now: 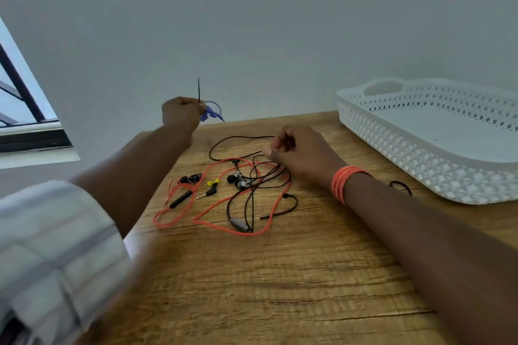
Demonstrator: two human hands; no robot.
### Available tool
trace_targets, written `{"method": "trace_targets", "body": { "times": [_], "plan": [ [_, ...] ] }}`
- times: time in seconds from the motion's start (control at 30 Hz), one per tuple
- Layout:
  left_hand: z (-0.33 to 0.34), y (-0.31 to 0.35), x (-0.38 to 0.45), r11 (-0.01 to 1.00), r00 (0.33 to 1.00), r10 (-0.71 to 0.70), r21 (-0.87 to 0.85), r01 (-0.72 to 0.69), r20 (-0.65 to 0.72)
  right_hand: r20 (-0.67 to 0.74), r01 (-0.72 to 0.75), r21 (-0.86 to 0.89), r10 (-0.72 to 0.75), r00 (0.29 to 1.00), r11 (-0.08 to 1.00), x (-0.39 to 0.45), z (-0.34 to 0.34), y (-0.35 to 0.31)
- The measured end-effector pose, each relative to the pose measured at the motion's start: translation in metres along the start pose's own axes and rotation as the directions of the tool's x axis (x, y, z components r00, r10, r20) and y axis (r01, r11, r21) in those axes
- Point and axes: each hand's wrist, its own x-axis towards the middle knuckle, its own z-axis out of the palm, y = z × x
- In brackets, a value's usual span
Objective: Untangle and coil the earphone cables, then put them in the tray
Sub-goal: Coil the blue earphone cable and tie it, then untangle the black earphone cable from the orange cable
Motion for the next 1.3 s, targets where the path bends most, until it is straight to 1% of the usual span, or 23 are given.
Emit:
{"method": "trace_targets", "body": {
  "times": [0.07,0.13,0.23,0.37,0.43,0.47,0.5,0.53,0.57,0.63,0.73,0.8,0.87,0.93,1.0,1.03,1.17,1.23,1.3],
  "plan": [
    [0.005,-0.014,0.002,0.997,0.996,-0.070,0.022,0.069,0.052,0.044,-0.010,0.004,0.010,0.999,1.000,0.000,0.000,0.002],
    [0.006,-0.020,0.001,0.992,0.990,-0.104,0.084,0.095,0.098,0.055,-0.019,0.002,0.019,0.998,1.000,0.001,-0.001,0.001],
    [0.004,-0.023,-0.002,0.978,0.988,-0.136,0.168,0.123,0.072,0.031,-0.037,0.027,0.036,0.999,0.999,0.003,-0.004,-0.002],
    [-0.007,-0.018,-0.015,0.962,0.996,-0.080,0.265,0.065,0.047,-0.072,-0.086,0.108,0.094,0.993,0.990,0.004,-0.012,-0.006],
    [-0.012,-0.018,-0.030,0.951,0.999,0.003,0.309,-0.014,0.033,-0.110,-0.112,0.113,0.124,0.986,0.987,0.004,-0.017,-0.007],
    [-0.015,-0.019,-0.041,0.934,0.995,0.081,0.345,-0.095,0.055,-0.118,-0.128,0.117,0.141,0.983,0.985,0.005,-0.019,-0.006],
    [-0.018,-0.020,-0.051,0.900,0.979,0.169,0.387,-0.202,0.118,-0.121,-0.143,0.124,0.158,0.980,0.982,0.005,-0.021,-0.006],
    [-0.020,-0.021,-0.060,0.857,0.947,0.241,0.412,-0.310,0.210,-0.117,-0.158,0.124,0.172,0.978,0.980,0.004,-0.022,-0.005],
    [-0.023,-0.019,-0.069,0.811,0.908,0.295,0.426,-0.402,0.298,-0.111,-0.165,0.123,0.179,0.978,0.979,0.004,-0.022,-0.005],
    [-0.028,-0.016,-0.078,0.738,0.833,0.355,0.420,-0.529,0.424,-0.089,-0.157,0.103,0.166,0.982,0.982,0.002,-0.021,-0.006],
    [-0.037,-0.008,-0.086,0.654,0.727,0.395,0.384,-0.652,0.562,-0.055,-0.092,0.038,0.094,0.994,0.995,-0.003,-0.017,-0.012],
    [-0.042,-0.005,-0.089,0.584,0.632,0.369,0.359,-0.728,0.682,-0.049,-0.042,0.039,0.044,0.998,0.998,-0.008,-0.014,-0.019],
    [-0.044,-0.004,-0.088,0.518,0.569,0.315,0.364,-0.774,0.760,-0.040,0.017,0.037,-0.015,0.999,0.999,-0.012,-0.013,-0.026],
    [-0.045,-0.004,-0.086,0.436,0.537,0.267,0.396,-0.808,0.800,0.010,0.068,0.017,-0.069,0.998,0.998,-0.016,-0.016,-0.033],
    [-0.045,-0.005,-0.083,0.344,0.512,0.225,0.424,-0.838,0.829,0.102,0.084,0.001,-0.084,0.991,0.996,-0.019,-0.016,-0.037],
    [-0.045,-0.006,-0.081,0.323,0.507,0.211,0.429,-0.843,0.836,0.152,0.083,-0.004,-0.082,0.985,0.997,-0.021,-0.017,-0.038],
    [-0.046,-0.007,-0.079,0.307,0.508,0.229,0.434,-0.847,0.830,0.333,0.028,-0.013,-0.022,0.943,1.000,-0.026,-0.014,-0.036],
    [-0.045,-0.009,-0.079,0.297,0.496,0.238,0.423,-0.856,0.835,0.365,0.006,-0.031,0.006,0.931,0.999,-0.027,-0.012,-0.034],
    [-0.045,-0.010,-0.081,0.329,0.479,0.242,0.393,-0.859,0.844,0.348,-0.003,-0.043,0.018,0.937,0.999,-0.028,-0.011,-0.033]
  ]
}}
